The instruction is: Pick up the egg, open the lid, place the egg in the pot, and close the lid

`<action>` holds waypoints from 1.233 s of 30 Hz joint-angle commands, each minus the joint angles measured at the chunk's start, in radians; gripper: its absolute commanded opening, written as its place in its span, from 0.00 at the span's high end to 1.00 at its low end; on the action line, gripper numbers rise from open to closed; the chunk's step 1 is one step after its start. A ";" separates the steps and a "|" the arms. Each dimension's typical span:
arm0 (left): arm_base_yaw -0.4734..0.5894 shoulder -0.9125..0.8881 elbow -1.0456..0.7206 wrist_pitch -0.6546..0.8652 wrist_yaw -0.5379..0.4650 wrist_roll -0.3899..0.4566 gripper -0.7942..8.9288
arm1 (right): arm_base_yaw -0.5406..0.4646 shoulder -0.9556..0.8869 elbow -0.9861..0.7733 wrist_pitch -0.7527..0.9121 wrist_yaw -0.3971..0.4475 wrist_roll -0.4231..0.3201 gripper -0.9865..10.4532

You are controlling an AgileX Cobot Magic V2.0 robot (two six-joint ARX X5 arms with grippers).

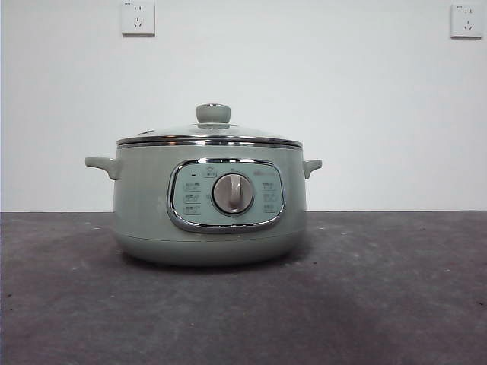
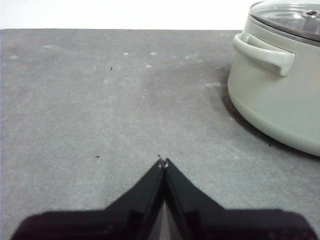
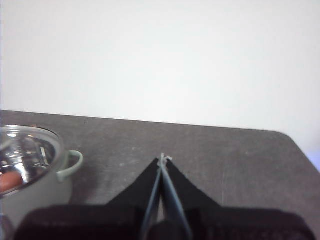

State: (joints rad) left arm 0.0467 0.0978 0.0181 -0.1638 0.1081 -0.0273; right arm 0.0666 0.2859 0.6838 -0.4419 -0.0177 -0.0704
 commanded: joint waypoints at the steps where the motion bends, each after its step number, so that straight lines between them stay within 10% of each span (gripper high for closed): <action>1: 0.003 0.001 -0.010 0.003 0.003 -0.005 0.92 | -0.014 -0.064 -0.173 0.091 -0.001 0.045 0.91; 15: 0.003 0.001 -0.010 0.003 0.003 -0.005 0.92 | -0.016 -0.278 -0.615 0.261 0.000 0.071 0.91; 37: 0.003 0.001 -0.010 0.003 0.003 -0.005 0.92 | -0.014 -0.277 -0.669 0.262 0.000 0.082 0.91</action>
State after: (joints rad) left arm 0.0467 0.0982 0.0181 -0.1638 0.1081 -0.0273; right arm 0.0517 0.0105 0.0238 -0.1860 -0.0185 0.0010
